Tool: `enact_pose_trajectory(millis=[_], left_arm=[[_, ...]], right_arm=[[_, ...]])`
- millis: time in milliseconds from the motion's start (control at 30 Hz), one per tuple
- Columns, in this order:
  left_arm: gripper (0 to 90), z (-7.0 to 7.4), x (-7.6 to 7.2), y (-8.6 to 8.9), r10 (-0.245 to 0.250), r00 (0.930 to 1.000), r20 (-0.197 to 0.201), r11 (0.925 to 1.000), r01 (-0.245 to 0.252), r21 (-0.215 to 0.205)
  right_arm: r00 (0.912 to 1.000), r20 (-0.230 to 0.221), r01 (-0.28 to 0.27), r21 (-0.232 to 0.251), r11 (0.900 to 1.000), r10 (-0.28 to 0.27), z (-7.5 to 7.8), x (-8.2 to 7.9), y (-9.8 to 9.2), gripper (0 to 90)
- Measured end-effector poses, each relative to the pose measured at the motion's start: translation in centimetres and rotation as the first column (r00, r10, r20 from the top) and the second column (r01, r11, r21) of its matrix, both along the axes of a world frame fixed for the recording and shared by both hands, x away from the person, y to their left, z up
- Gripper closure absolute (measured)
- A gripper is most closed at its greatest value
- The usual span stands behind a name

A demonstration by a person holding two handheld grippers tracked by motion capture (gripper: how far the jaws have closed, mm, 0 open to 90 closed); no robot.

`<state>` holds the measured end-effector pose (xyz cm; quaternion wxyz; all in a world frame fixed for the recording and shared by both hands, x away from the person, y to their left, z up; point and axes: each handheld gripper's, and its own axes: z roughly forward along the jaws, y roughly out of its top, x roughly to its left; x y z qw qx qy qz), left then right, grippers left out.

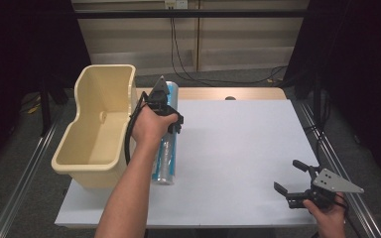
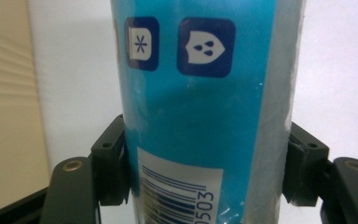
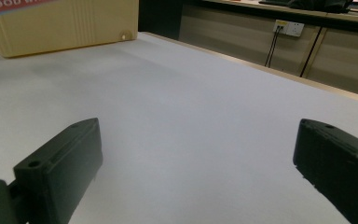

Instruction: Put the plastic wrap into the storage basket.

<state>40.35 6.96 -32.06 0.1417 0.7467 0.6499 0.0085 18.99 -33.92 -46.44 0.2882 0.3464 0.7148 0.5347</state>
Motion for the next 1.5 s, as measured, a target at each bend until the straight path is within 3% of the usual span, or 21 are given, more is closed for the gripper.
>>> enact_pose_trajectory(millis=[267, 400, 467, 700, 1133, 1500], left_arm=[[32.2, 3.6, -0.7, 1.4, -0.007, 0.9998, -0.02, 0.9998, 0.006, -0.018], [32.2, 4.5, -1.0, 2.0, -0.006, 0.9997, -0.024, 0.9998, 0.006, -0.019], [32.2, 5.3, -1.3, 2.9, 0.004, 0.9997, -0.025, 0.9993, -0.005, -0.038], [32.2, 7.0, -1.9, 5.1, 0.003, 0.9999, -0.017, 0.9997, -0.003, -0.026], [32.1, 7.5, -2.9, 9.3, 0.004, 0.9992, -0.04, 1.0, -0.005, -0.004], [32.1, 6.8, -3.1, 13.5, 0.054, 0.9972, -0.053, 0.9979, -0.052, 0.038]], right_arm=[[1.0, -0.001, 0.0, -0.001, 1.0, 0.0, -0.1, 0.1, 0.1, 0.8], [1.0, 0.0, 0.001, 0.0, 1.0, -0.001, -0.1, 0.0, 0.1, 0.8], [1.0, -0.002, 0.0, 0.001, 1.0, 0.0, 0.0, 0.0, 0.1, 0.8], [1.0, 0.0, -0.002, -0.004, 1.0, 0.002, 0.0, 0.0, 0.1, 0.8], [1.0, -0.003, -0.003, -0.005, 1.0, 0.003, -0.1, 0.0, 0.2, 0.8], [1.0, -0.004, -0.004, -0.009, 1.0, 0.004, -0.1, 0.0, 0.3, 0.8]])
